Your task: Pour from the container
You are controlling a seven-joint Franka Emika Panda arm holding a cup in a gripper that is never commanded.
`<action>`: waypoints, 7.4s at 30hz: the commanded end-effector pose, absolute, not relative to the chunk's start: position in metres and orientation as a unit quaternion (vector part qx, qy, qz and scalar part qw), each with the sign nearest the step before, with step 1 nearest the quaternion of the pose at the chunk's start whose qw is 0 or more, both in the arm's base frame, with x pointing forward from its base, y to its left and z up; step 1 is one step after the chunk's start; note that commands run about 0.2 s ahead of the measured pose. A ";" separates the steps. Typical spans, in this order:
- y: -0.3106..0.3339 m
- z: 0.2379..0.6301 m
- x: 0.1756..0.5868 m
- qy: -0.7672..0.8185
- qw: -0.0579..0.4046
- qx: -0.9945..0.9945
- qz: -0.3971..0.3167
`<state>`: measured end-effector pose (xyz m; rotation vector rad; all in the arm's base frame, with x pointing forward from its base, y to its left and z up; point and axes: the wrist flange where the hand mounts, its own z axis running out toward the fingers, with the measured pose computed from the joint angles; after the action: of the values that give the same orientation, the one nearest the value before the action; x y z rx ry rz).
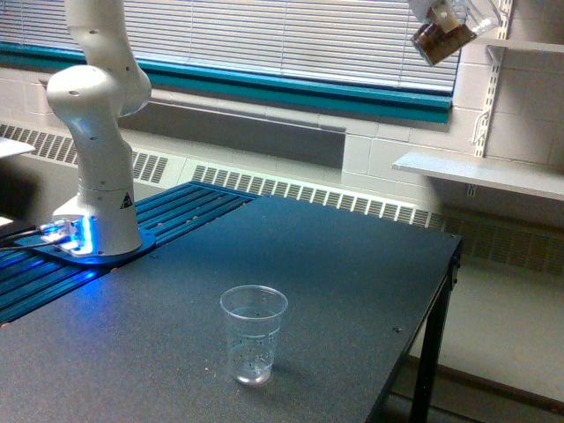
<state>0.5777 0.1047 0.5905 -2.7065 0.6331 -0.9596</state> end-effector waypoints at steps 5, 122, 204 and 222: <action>0.113 0.575 0.572 0.194 0.027 -0.936 -0.294; -0.165 0.334 0.417 0.532 -0.205 -0.810 -0.141; -0.154 0.284 0.459 0.546 -0.302 -0.782 -0.005; -0.149 0.281 0.469 0.544 -0.319 -0.776 0.008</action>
<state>0.4651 -0.1535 0.2790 -3.1071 2.1604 0.0317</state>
